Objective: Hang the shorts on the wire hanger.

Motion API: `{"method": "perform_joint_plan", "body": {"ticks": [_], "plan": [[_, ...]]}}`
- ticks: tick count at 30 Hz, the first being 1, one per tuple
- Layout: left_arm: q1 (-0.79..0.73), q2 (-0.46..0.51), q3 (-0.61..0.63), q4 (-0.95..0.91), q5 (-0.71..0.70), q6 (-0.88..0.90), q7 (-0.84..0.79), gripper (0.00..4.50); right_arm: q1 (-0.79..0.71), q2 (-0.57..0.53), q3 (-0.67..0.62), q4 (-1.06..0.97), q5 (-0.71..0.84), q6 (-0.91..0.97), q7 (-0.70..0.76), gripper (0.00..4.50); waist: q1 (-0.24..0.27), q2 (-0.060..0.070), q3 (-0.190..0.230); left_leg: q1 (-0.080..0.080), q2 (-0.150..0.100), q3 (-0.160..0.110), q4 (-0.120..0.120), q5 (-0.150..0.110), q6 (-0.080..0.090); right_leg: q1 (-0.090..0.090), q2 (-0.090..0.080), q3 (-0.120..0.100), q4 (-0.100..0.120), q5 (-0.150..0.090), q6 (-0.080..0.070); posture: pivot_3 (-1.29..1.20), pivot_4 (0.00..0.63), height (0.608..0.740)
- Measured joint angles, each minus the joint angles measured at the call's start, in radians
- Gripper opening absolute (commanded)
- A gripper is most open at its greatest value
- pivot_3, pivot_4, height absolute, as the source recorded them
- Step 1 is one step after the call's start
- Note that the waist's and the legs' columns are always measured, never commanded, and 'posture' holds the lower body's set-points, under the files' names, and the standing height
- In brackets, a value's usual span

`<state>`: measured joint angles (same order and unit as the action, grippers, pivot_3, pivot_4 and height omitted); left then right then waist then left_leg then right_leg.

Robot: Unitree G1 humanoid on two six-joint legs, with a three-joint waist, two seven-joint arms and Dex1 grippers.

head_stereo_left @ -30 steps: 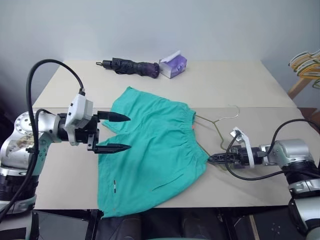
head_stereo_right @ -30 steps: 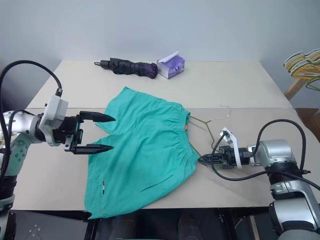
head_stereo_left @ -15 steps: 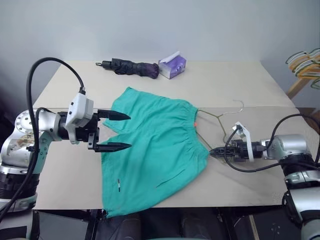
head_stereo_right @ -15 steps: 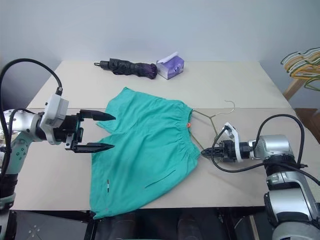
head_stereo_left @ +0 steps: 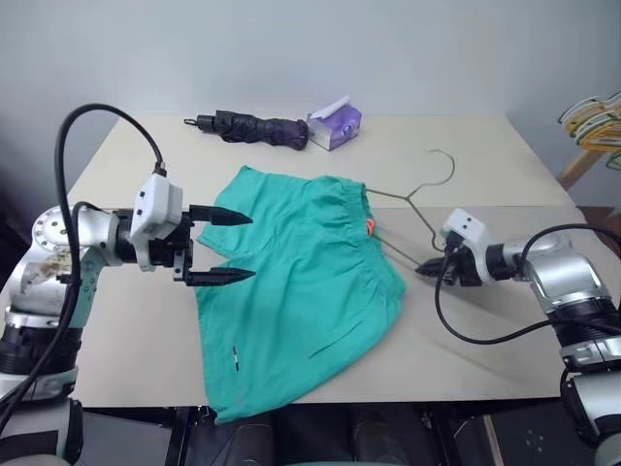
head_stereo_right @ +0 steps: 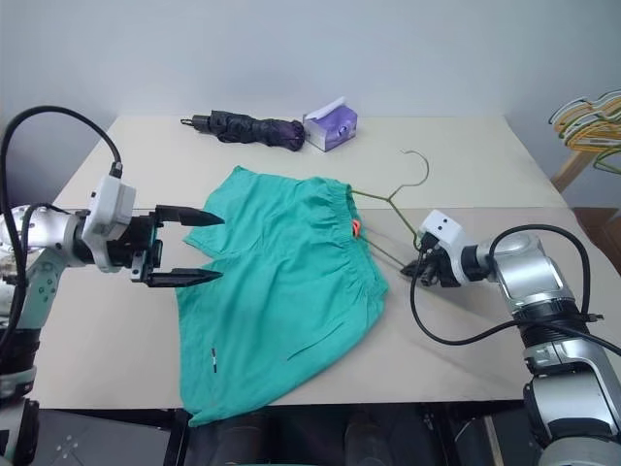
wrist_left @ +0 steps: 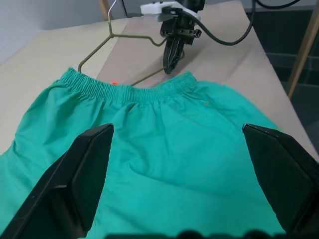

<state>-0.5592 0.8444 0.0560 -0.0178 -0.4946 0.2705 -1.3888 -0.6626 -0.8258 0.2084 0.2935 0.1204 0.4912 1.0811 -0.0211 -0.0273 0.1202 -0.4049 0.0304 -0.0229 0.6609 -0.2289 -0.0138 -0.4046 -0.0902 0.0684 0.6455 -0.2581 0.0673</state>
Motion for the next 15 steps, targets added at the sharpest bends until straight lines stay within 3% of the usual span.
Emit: {"method": "perform_joint_plan", "body": {"ticks": [7, 15], "plan": [[-0.190, -0.031, -0.042, 0.236, 0.116, -0.185, -0.031, 4.48, -0.043, -0.081, 0.008, -0.270, -0.098, -0.055, -0.006, 0.00, -0.019, 0.001, -0.003, -0.001, 0.000, 0.000, 0.000, 0.000, 0.000, 0.000, 0.000, 0.000, -0.001, 0.000, 0.000, -0.06, 0.034, 0.740], [-0.380, -0.093, -0.091, 0.447, 0.174, -0.348, -0.148, 4.48, -0.041, -0.088, 0.057, -0.511, -0.077, 0.121, 0.084, 0.00, -0.043, 0.001, -0.013, -0.001, 0.000, -0.001, 0.001, 0.000, 0.000, 0.000, 0.000, 0.000, 0.000, 0.000, 0.000, -0.09, 0.019, 0.740]]}}
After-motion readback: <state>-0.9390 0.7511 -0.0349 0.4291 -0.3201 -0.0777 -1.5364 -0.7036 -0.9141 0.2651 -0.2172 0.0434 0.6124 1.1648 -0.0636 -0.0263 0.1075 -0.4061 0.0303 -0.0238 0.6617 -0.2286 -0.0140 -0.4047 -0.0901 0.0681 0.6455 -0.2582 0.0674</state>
